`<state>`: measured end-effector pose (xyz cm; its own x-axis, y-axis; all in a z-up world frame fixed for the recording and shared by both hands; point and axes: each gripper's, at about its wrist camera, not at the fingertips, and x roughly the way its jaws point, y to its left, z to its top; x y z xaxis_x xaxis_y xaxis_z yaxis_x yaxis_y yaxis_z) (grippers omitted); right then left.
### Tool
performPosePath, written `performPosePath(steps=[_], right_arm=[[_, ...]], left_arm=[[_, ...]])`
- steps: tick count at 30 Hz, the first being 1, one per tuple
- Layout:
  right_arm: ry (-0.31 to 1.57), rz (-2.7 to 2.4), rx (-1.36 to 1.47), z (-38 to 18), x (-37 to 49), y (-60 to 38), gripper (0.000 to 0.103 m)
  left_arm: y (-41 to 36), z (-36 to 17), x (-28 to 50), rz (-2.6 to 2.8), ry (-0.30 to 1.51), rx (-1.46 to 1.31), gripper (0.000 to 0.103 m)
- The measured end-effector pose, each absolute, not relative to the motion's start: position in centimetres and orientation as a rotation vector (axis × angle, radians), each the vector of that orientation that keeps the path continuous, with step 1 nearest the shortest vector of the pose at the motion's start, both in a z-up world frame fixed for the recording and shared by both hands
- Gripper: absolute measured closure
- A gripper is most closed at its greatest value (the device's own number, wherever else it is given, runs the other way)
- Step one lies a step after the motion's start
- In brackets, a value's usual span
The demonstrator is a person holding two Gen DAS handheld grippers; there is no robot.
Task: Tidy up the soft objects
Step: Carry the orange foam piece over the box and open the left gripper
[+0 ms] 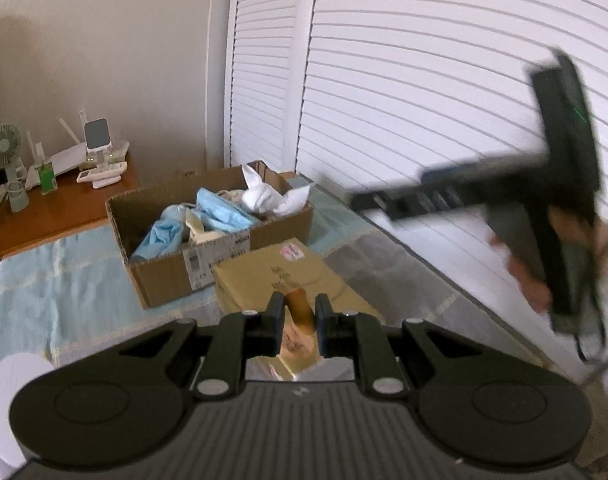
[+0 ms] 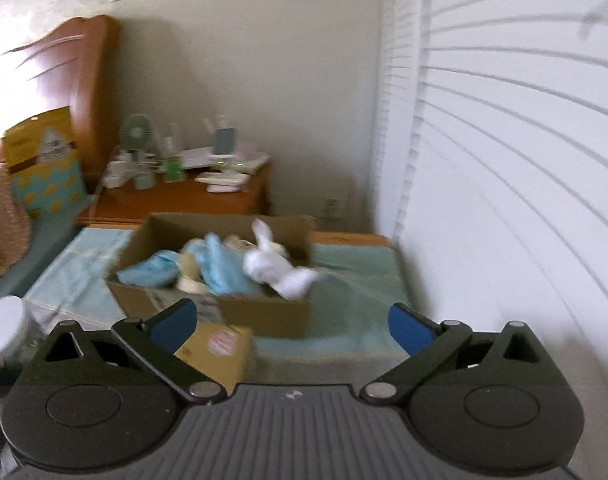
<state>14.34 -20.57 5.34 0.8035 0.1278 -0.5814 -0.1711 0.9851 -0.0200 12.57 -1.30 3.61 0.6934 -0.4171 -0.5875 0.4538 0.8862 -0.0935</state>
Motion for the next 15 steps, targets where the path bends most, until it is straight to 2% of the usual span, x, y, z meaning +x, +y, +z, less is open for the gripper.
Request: performPosePath(steps=[8, 15], right_arm=[[0.678, 0.163, -0.137, 2.6, 11.5, -20.4, 0.000], [0.679, 0.213, -0.175, 2.3, 10.5, -19.3, 0.000]], left_arm=[[-2.6, 4.9, 18.1, -0.463, 0.619, 0.044, 0.089], [-3.8, 5.9, 24.4, -0.457, 0.642, 0.008, 0.088]])
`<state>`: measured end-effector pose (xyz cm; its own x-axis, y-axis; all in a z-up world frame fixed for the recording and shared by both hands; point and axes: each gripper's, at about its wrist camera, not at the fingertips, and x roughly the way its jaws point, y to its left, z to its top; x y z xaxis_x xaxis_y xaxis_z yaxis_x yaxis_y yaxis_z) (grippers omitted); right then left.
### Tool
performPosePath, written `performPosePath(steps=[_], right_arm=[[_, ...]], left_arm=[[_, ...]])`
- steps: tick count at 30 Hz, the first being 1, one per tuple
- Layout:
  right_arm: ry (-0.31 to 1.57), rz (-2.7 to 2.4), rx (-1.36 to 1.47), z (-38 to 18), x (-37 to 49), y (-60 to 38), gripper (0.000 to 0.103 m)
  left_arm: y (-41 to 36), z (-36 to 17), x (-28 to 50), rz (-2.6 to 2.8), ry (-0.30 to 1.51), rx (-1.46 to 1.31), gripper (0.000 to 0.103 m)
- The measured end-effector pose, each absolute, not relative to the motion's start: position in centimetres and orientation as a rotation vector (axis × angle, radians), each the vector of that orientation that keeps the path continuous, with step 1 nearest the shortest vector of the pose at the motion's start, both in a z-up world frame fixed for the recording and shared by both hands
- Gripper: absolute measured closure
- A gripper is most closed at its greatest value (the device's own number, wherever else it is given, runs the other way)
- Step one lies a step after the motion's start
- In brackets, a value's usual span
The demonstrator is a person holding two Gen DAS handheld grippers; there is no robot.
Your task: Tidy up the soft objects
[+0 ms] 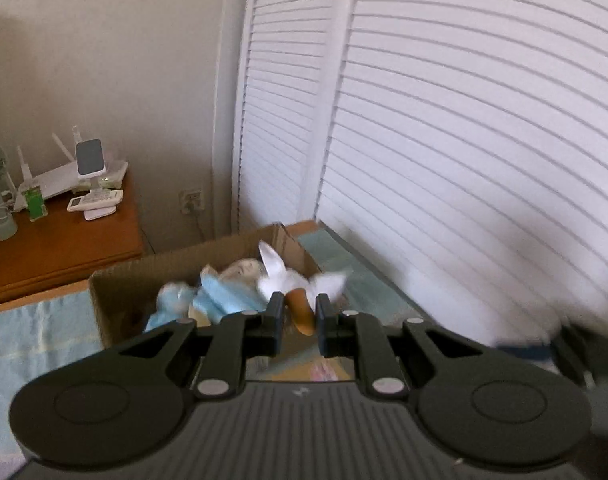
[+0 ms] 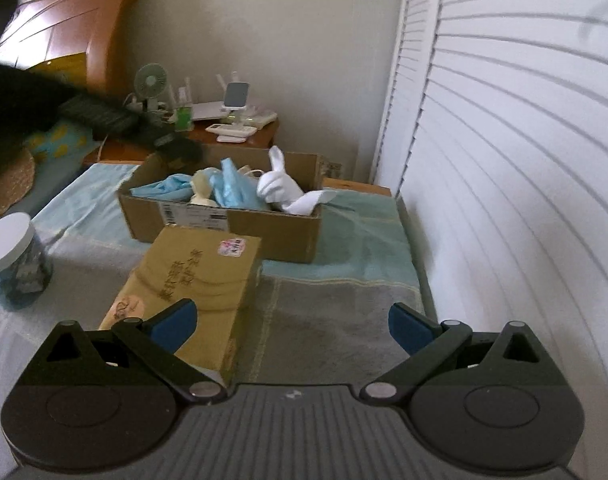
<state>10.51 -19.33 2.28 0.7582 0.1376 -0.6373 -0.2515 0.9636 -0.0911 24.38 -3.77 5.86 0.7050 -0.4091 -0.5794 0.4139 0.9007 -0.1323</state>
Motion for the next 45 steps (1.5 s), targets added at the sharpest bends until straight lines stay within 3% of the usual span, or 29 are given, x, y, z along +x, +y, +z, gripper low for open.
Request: performPosePath(steps=[9, 11, 13, 15, 18, 25, 35, 45], right_arm=[[0.683, 0.252, -0.153, 2.1, 10.1, -19.0, 0.000], [0.685, 0.258, -0.141, 2.2, 10.2, -19.2, 0.000], [0.687, 0.262, -0.120, 2.3, 10.2, -19.5, 0.000], [0.683, 0.267, -0.110, 2.4, 10.2, -19.7, 0.000], [0.682, 0.262, -0.101, 2.6, 10.2, -19.8, 0.000], [0.674, 0.231, -0.106, 3.7, 9.6, -19.5, 0.000], [0.822, 0.036, -0.058, 3.9, 10.2, -18.8, 0.000], [0.772, 0.018, -0.089, 7.2, 8.8, -16.2, 0.000]], left_arm=[[-4.4, 4.1, 33.3, -0.356, 0.707, -0.012, 0.083], [-4.3, 3.8, 34.2, -0.336, 0.716, -0.016, 0.067], [-4.2, 3.7, 34.4, -0.318, 0.696, -0.011, 0.028], [-3.9, 3.9, 33.8, -0.301, 0.665, -0.019, 0.018], [-3.5, 4.4, 32.8, -0.297, 0.649, -0.013, 0.011], [-2.7, 5.3, 26.3, -0.244, 0.566, 0.085, 0.004], [0.0, 5.1, 15.7, -0.125, 0.673, 0.015, 0.002], [0.5, 7.2, 12.3, -0.063, 0.691, 0.030, 0.001]])
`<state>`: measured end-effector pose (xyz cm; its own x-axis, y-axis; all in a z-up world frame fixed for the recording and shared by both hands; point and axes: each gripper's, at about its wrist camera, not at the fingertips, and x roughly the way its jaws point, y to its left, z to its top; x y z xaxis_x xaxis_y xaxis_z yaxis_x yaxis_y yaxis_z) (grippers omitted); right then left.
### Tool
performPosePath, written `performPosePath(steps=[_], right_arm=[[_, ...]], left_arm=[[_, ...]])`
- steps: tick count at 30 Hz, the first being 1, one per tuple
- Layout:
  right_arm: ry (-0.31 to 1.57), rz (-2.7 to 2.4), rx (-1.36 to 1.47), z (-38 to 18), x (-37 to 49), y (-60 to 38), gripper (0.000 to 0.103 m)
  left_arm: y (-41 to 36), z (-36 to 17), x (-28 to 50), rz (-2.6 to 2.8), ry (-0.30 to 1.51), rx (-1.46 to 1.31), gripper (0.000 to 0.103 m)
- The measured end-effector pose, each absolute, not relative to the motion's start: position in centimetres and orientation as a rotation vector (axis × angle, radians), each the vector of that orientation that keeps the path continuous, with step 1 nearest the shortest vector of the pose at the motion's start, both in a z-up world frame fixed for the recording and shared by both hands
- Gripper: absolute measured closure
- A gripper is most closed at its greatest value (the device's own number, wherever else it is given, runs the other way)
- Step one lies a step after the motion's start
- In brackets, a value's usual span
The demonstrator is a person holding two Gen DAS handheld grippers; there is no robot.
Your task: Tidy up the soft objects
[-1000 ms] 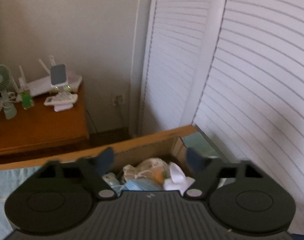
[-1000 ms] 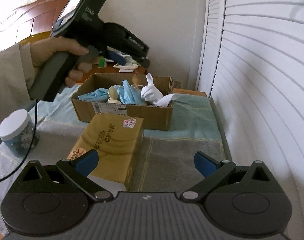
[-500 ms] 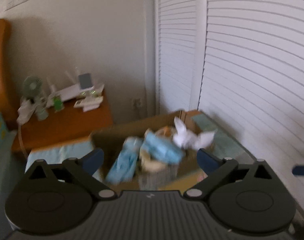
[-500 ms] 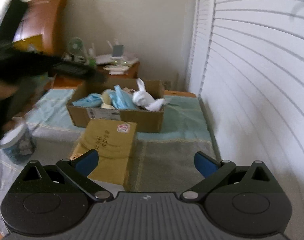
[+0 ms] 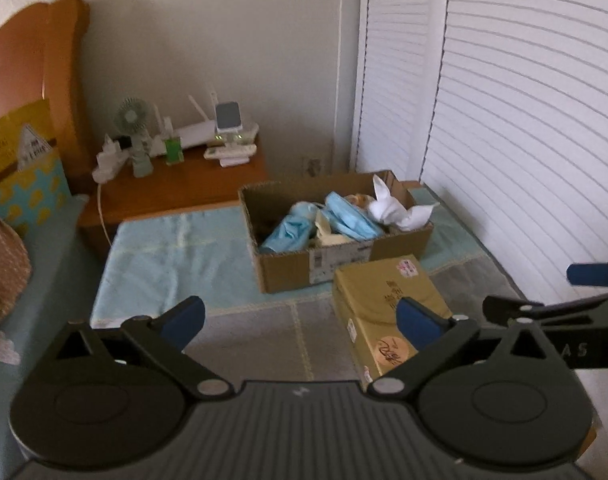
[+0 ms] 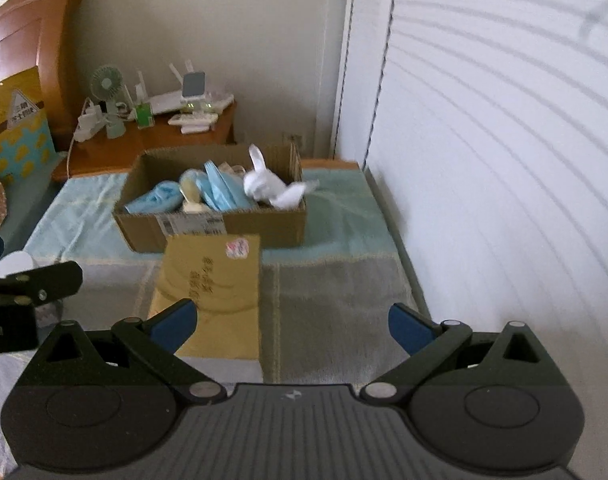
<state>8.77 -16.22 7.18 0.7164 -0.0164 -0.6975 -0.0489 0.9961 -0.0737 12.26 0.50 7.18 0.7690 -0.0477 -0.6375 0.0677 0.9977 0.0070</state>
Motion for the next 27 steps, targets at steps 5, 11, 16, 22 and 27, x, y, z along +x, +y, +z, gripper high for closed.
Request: performPosePath(steps=[5, 11, 16, 22, 27], right_arm=[[0.746, 0.012, -0.087, 8.28, 8.72, -16.05, 0.000], [0.747, 0.011, -0.080, 8.36, 8.69, -16.08, 0.000], [0.752, 0.010, -0.077, 8.30, 8.76, -16.08, 0.000], [0.748, 0.017, -0.084, 8.38, 8.77, -15.87, 0.000], [0.745, 0.015, -0.080, 8.44, 8.72, -15.95, 0.000]], left_arm=[[0.42, 8.03, 11.53, -0.050, 0.661, 0.047, 0.001], [0.17, 7.95, 11.79, -0.048, 0.671, 0.053, 0.001], [0.13, 7.92, 11.84, -0.047, 0.671, 0.054, 0.001], [0.21, 7.92, 11.95, -0.044, 0.675, 0.053, 0.001], [0.26, 7.89, 11.98, -0.040, 0.677, 0.056, 0.001]])
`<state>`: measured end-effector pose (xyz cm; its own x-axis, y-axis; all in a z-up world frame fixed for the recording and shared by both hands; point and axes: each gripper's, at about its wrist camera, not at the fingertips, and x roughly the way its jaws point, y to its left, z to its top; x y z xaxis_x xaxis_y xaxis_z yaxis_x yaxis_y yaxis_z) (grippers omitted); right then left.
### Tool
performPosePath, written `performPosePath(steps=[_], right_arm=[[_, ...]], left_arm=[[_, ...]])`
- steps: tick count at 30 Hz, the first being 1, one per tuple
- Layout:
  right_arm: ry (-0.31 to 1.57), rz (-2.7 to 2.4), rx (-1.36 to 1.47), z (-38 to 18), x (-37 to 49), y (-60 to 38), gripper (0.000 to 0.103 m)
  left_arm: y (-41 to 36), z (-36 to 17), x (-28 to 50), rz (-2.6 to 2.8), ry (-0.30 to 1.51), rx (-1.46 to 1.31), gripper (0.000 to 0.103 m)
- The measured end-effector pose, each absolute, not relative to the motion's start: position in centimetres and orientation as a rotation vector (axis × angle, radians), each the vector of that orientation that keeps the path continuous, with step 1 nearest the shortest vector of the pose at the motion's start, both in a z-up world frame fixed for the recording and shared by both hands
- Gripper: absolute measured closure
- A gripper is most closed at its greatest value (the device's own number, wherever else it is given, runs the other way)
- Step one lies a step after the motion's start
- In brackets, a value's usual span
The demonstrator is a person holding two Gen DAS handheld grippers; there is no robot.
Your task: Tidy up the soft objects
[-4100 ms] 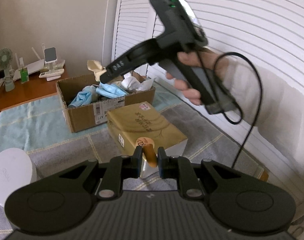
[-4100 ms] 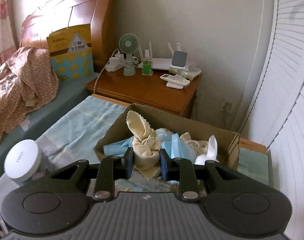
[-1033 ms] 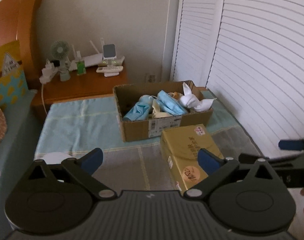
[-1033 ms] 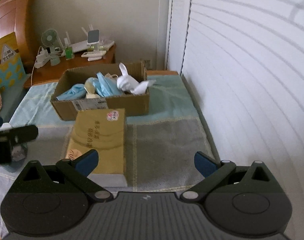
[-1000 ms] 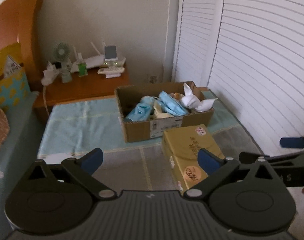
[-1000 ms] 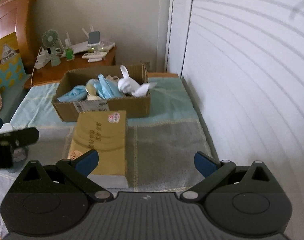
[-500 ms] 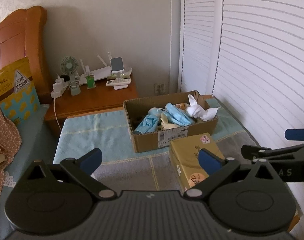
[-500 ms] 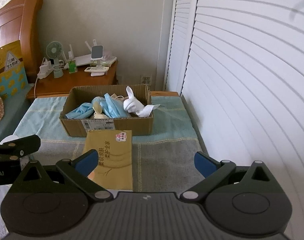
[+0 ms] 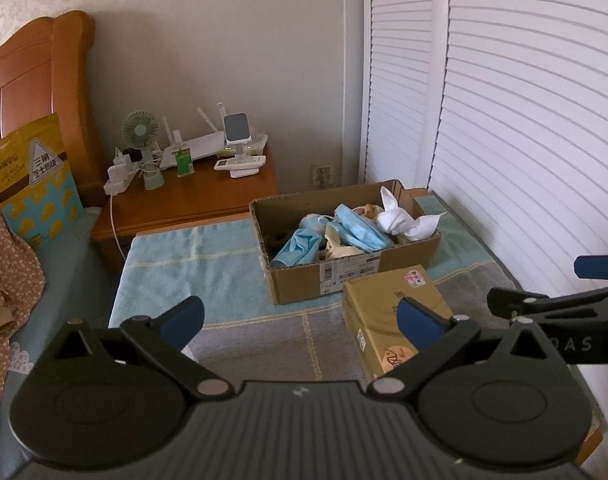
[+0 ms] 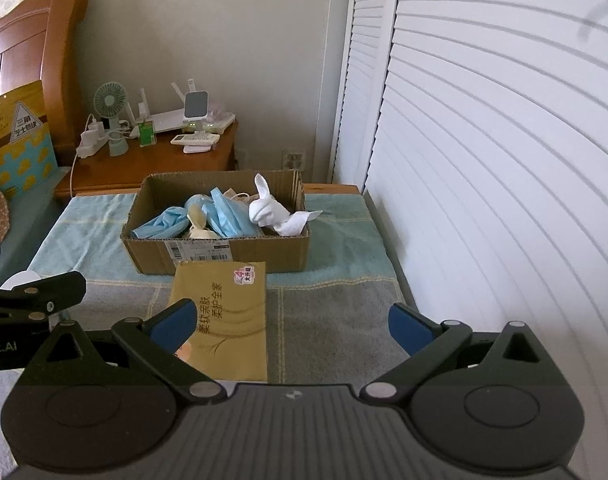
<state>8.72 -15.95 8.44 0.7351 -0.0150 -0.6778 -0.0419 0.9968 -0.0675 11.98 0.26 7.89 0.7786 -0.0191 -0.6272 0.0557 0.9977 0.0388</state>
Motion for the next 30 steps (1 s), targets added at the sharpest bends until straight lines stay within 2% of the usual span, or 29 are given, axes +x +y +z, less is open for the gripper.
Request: performPosePath(steps=[30], right_arm=[[0.745, 0.015, -0.080, 8.47, 8.53, -16.10, 0.000]], left_arm=[[0.09, 7.77, 12.00, -0.044, 0.684, 0.056, 0.001]])
